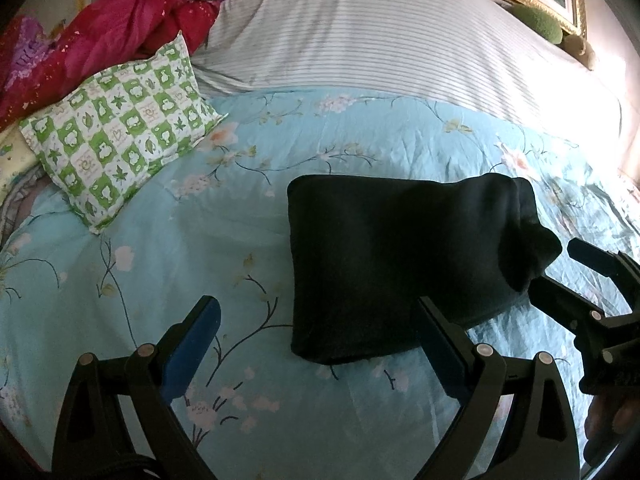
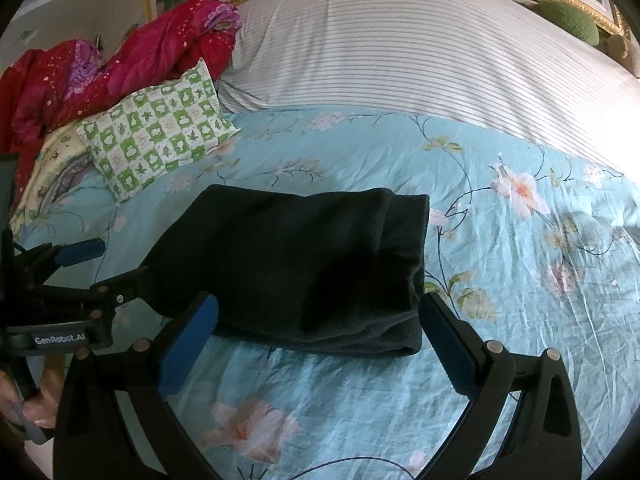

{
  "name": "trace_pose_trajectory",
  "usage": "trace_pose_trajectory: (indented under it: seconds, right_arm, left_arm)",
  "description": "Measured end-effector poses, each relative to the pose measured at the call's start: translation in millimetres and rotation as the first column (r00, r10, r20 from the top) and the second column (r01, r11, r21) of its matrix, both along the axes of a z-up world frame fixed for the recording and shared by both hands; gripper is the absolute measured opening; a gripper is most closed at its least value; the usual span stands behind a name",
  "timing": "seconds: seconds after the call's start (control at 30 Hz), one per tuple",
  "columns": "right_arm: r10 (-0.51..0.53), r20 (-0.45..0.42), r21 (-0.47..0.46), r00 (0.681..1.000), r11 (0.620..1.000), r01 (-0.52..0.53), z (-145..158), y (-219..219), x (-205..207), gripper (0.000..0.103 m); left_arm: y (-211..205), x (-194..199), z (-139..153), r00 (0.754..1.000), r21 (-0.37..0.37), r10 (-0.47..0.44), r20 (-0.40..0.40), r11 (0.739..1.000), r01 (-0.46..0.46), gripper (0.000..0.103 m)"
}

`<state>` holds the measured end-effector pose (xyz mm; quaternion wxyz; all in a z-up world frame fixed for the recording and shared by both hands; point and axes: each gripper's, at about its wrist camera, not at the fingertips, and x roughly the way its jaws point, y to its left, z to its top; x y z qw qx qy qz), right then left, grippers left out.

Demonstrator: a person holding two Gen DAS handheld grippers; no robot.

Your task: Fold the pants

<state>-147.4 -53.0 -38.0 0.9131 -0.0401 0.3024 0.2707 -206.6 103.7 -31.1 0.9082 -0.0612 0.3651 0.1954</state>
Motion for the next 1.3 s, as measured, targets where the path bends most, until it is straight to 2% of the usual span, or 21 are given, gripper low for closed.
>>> trace_pose_trajectory:
  seconds: [1.3]
  right_arm:
    - [-0.003,-0.008,0.012,1.0,1.0,0.003,4.9,-3.6,3.8,0.1]
  left_arm:
    - [0.2,3.2,5.1,1.0,-0.004,0.004,-0.001,1.0,-0.004,0.095]
